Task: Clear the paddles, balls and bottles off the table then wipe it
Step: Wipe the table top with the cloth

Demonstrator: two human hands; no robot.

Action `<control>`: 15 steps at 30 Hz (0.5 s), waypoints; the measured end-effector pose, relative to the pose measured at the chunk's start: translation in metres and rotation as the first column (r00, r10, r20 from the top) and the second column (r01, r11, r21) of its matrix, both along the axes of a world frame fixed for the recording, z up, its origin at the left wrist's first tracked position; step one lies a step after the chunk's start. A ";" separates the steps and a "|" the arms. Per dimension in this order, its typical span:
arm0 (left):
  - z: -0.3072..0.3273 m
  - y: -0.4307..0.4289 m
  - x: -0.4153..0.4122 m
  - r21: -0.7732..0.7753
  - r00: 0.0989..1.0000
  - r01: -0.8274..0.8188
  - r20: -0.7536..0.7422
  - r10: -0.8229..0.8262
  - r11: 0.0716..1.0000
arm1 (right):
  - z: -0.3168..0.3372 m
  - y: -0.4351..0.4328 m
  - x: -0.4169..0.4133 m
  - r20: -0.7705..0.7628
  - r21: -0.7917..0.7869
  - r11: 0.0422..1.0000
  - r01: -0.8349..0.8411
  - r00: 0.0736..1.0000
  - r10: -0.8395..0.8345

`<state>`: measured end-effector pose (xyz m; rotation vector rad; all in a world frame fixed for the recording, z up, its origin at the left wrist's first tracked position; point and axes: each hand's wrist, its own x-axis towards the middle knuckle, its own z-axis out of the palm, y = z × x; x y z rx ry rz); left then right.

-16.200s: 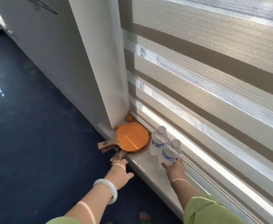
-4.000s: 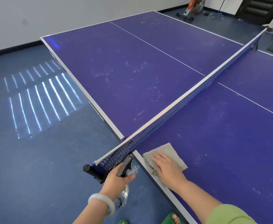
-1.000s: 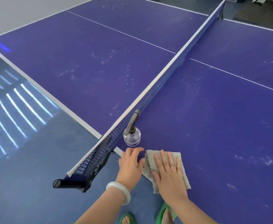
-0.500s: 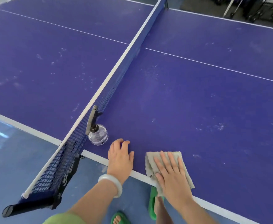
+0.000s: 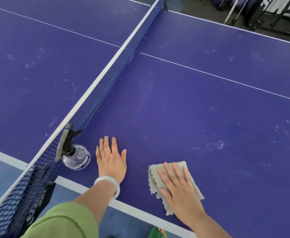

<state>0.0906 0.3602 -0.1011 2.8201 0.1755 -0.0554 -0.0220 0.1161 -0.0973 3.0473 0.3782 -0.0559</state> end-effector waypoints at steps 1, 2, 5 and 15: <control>-0.003 -0.002 -0.001 0.029 1.000 -0.009 0.023 0.008 1.000 | 0.003 -0.014 0.003 0.047 -0.042 0.997 0.063 0.997 -0.061; -0.005 -0.003 -0.003 0.059 0.999 -0.018 0.045 0.015 0.998 | 0.002 -0.031 0.005 0.052 -0.027 0.980 0.198 0.979 -0.197; -0.006 -0.005 -0.003 0.093 0.998 -0.042 0.059 0.036 0.995 | -0.039 -0.068 -0.001 0.014 -0.038 0.779 0.625 0.780 -0.625; -0.005 -0.010 0.000 0.188 0.997 -0.083 0.018 0.081 0.979 | 0.009 0.053 0.128 0.014 0.131 0.989 -0.071 0.997 0.070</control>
